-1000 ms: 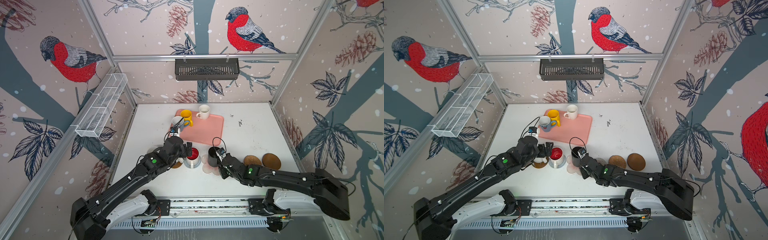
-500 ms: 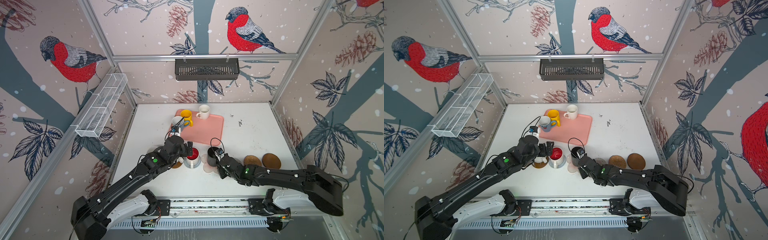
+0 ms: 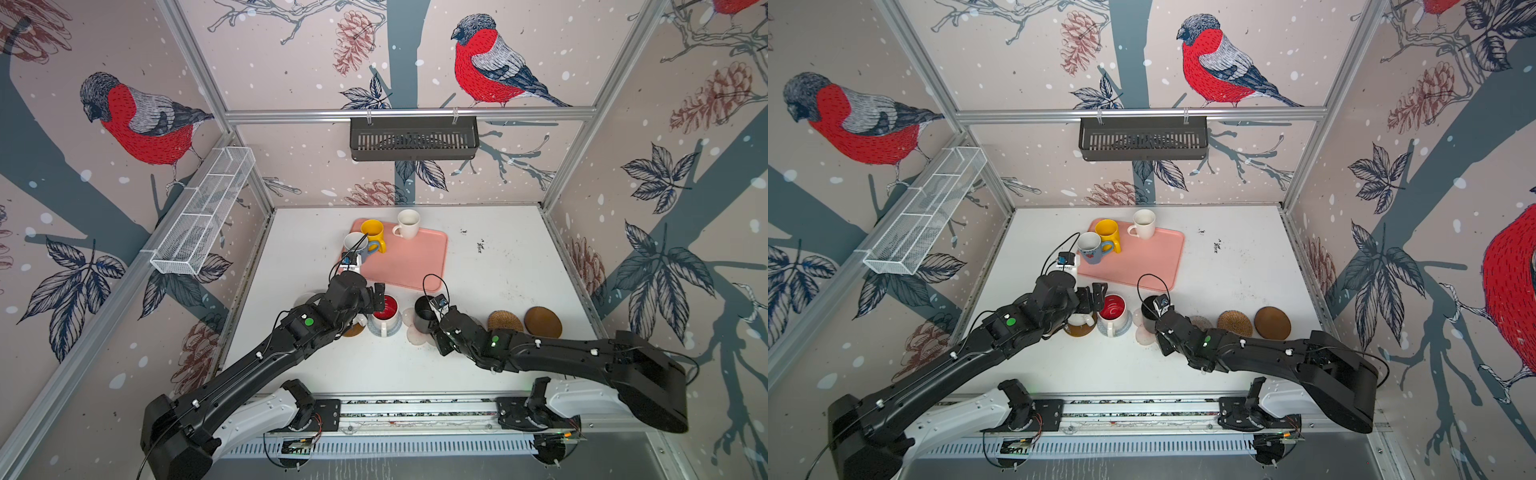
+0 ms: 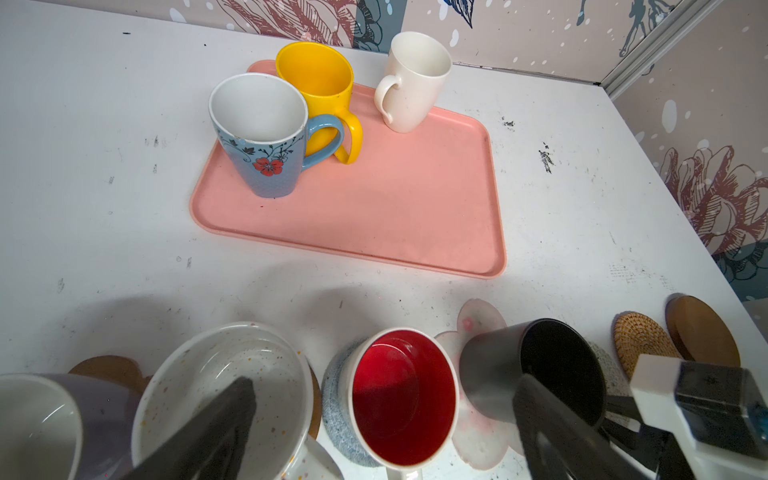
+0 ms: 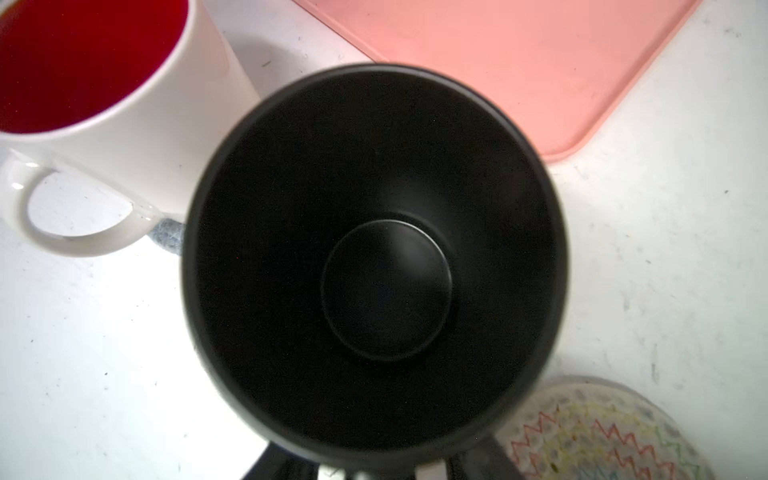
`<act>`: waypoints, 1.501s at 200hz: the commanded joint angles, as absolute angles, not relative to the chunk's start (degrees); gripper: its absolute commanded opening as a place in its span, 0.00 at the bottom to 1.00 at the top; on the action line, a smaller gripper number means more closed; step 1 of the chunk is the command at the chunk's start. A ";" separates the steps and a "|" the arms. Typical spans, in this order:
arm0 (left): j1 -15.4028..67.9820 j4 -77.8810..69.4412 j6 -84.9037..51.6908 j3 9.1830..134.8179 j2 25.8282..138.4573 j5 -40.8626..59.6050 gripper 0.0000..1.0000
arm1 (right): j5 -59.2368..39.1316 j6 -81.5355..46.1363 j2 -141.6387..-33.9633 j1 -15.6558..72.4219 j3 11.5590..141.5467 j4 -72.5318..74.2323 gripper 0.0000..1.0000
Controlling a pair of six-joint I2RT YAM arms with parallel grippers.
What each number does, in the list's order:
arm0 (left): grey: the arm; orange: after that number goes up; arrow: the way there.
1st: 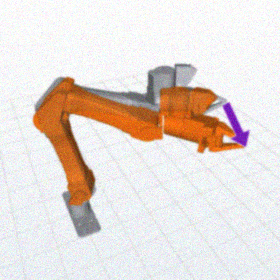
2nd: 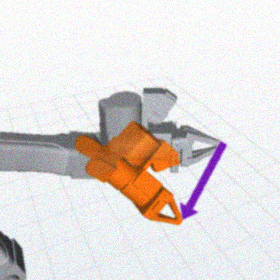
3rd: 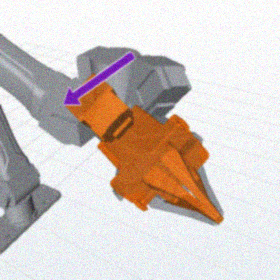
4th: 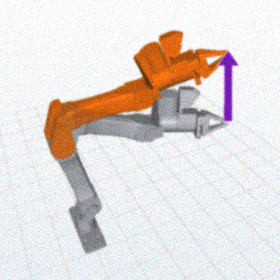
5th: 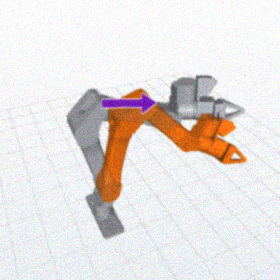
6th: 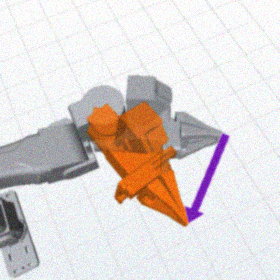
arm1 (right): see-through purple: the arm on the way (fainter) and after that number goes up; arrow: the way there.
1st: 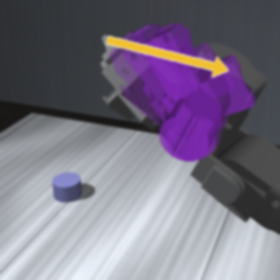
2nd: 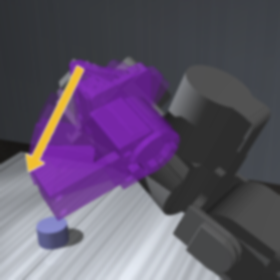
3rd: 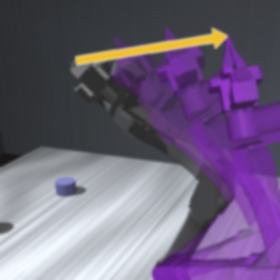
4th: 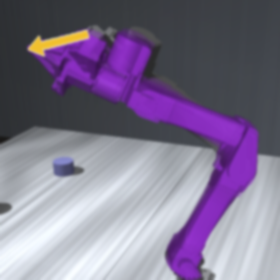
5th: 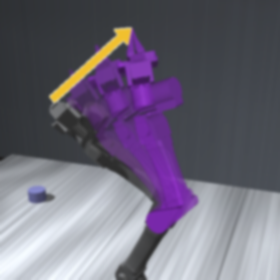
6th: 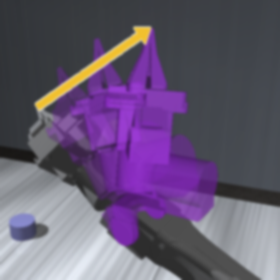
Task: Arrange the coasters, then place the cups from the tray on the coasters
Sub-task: 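Lower the black mug onto the pink flower-shaped coaster, then release the black mug with the right gripper while the left gripper reaches toward the tray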
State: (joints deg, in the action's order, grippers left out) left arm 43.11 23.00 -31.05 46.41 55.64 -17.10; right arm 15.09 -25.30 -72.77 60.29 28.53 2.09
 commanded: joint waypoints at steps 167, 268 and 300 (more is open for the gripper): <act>34.37 29.25 -26.50 65.31 70.97 -20.75 0.84 | 10.22 -25.68 -57.31 46.29 36.51 -3.96 0.72; 29.65 26.98 -29.42 78.18 93.01 -19.91 0.53 | 2.28 -26.65 -62.30 37.40 36.39 0.19 0.73; 29.70 27.90 -31.17 85.21 100.13 -19.52 0.52 | 0.23 -27.67 -62.08 35.82 35.10 1.38 0.73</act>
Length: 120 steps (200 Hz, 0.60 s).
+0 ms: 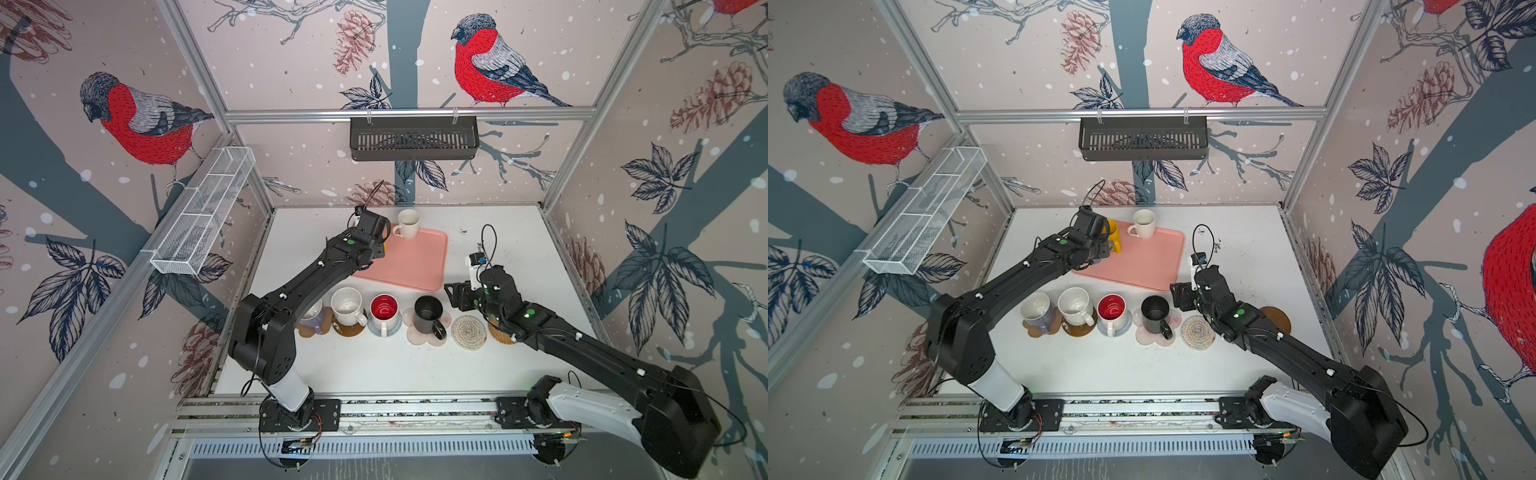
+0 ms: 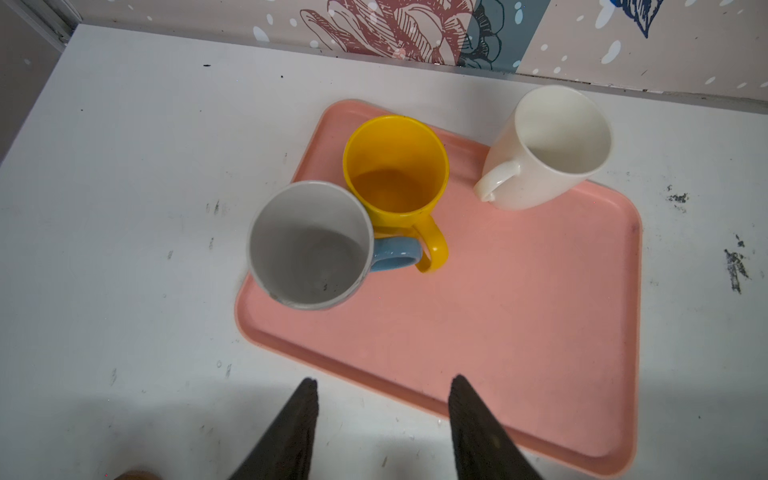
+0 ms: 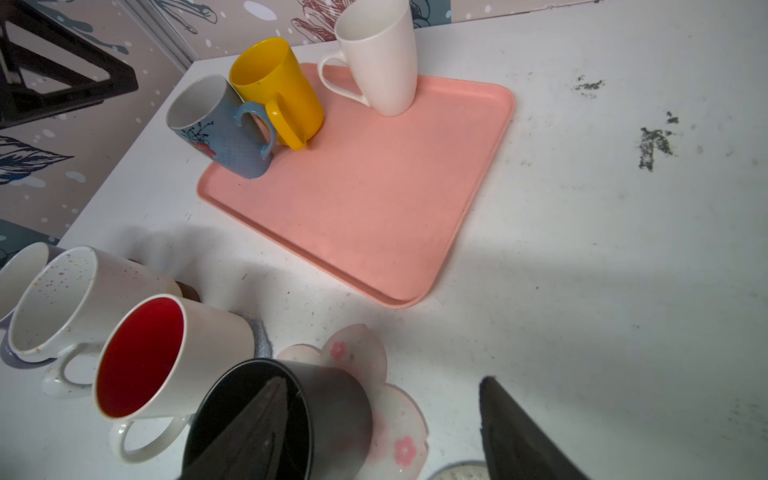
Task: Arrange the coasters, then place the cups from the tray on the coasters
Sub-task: 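Release the black mug with the right gripper while the left gripper reaches toward the tray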
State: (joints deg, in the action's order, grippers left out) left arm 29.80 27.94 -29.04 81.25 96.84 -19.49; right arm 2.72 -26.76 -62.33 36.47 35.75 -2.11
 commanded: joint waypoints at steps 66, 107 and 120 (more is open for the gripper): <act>29.60 30.41 -31.62 97.27 112.58 -18.66 0.49 | -0.55 -28.30 -59.15 34.95 33.23 2.02 0.73; 29.18 28.97 -31.66 98.59 115.38 -16.75 0.41 | -0.79 -28.47 -59.14 34.80 33.05 2.37 0.73; 29.02 28.71 -31.64 99.09 116.20 -16.46 0.38 | -0.79 -28.45 -59.21 34.80 32.96 2.37 0.73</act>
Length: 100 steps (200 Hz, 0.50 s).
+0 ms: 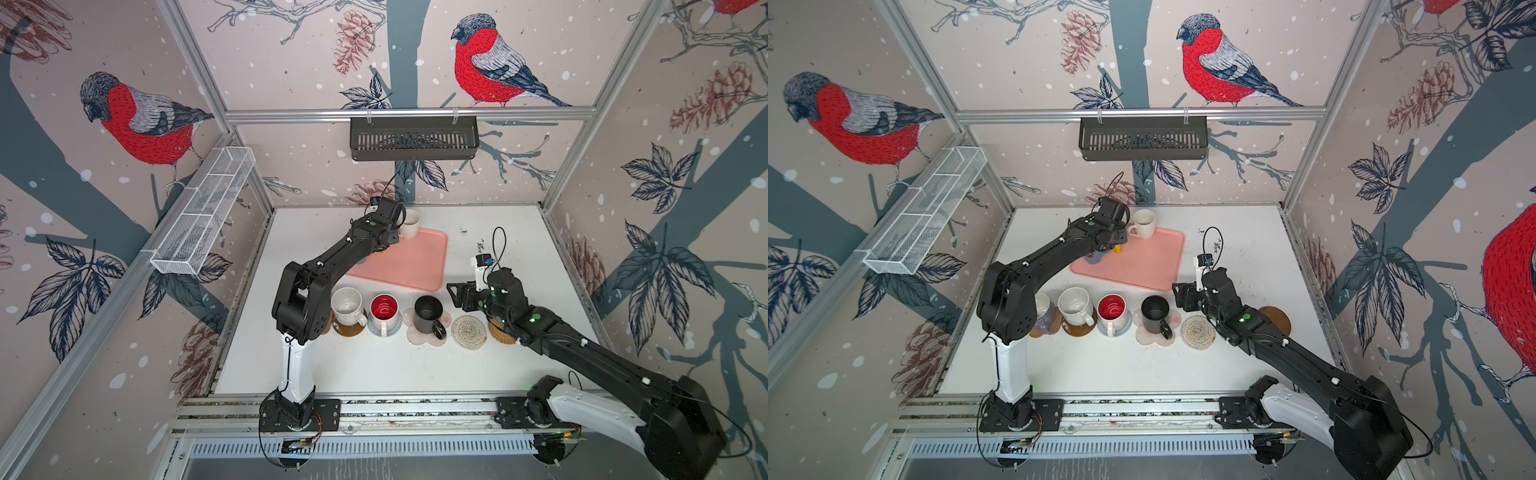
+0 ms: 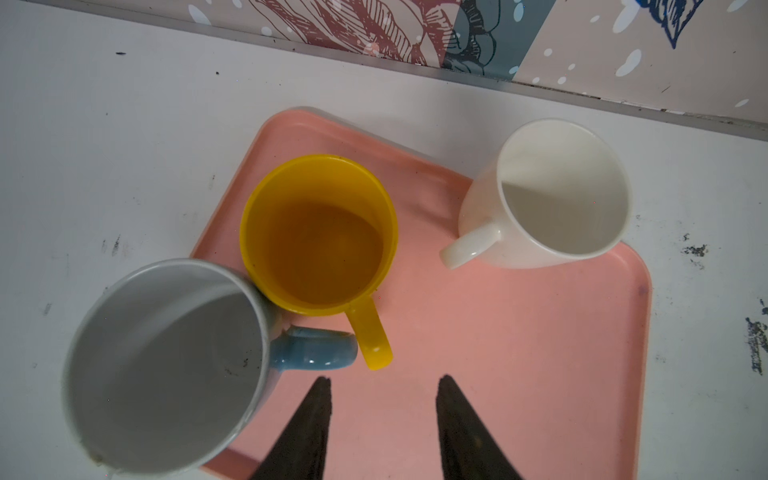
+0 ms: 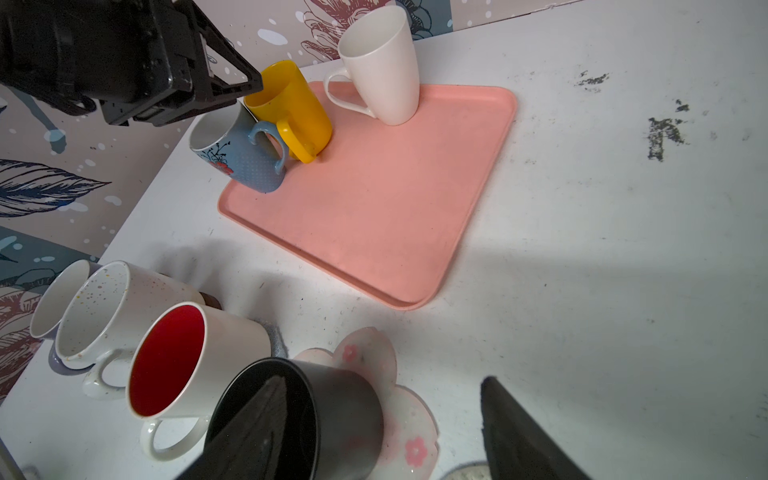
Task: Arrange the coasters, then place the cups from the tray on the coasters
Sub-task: 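Release the black mug with the right gripper while the left gripper reaches toward the tray, then position the left gripper above the blue floral mug on the tray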
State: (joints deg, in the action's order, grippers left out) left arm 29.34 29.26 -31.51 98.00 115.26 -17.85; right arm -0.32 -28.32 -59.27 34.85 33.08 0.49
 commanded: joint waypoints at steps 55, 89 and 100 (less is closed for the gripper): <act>27.88 28.92 -31.09 101.55 119.21 -15.32 0.36 | -0.53 -28.39 -59.72 34.54 32.87 2.37 0.73; 27.42 29.27 -30.59 101.39 119.62 -15.14 0.35 | -0.59 -28.39 -60.15 34.50 32.89 2.55 0.74; 27.28 29.10 -30.60 101.04 119.49 -15.03 0.34 | -0.54 -28.39 -60.35 34.37 32.87 2.69 0.74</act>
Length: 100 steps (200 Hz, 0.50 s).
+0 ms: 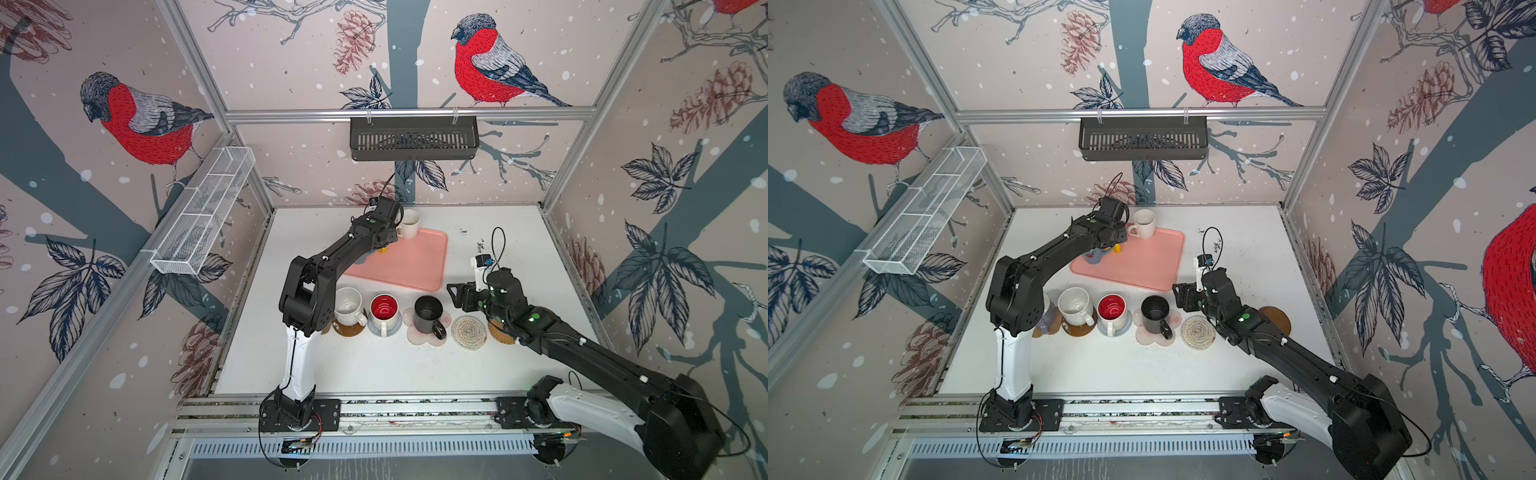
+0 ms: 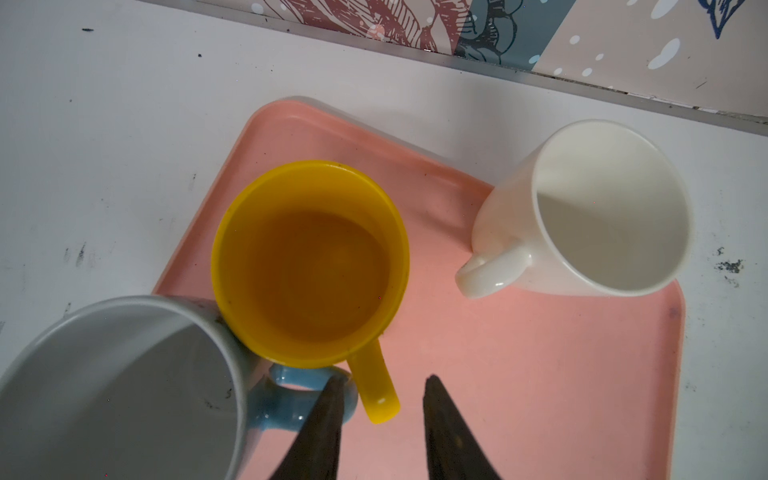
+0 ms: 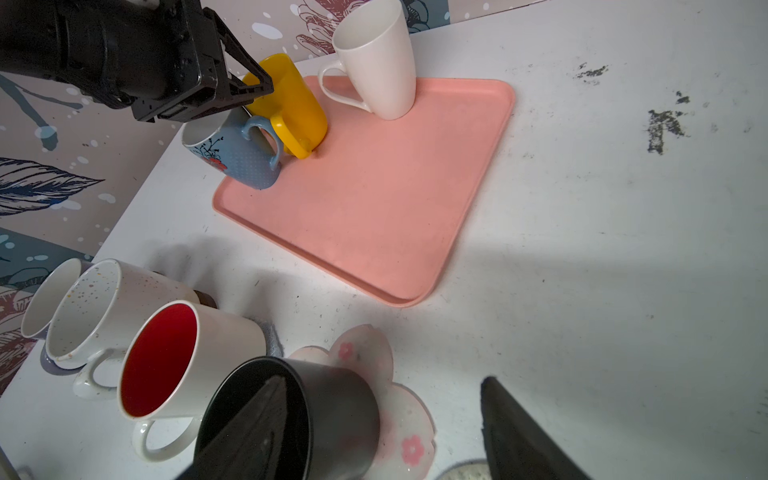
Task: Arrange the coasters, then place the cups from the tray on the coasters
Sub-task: 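Position the left gripper above the blue floral mug on the tray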
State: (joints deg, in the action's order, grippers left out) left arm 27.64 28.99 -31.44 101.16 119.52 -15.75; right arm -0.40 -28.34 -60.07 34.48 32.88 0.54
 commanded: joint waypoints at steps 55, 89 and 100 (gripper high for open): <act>27.05 29.98 -31.47 101.26 119.53 -13.98 0.32 | -0.53 -28.41 -60.56 34.28 32.78 2.70 0.74; 27.07 29.84 -31.63 100.52 119.00 -13.69 0.28 | -0.79 -28.40 -61.07 34.32 32.83 2.89 0.74; 27.02 29.97 -31.45 100.55 119.24 -14.00 0.28 | -0.84 -28.42 -61.08 34.28 32.87 2.81 0.74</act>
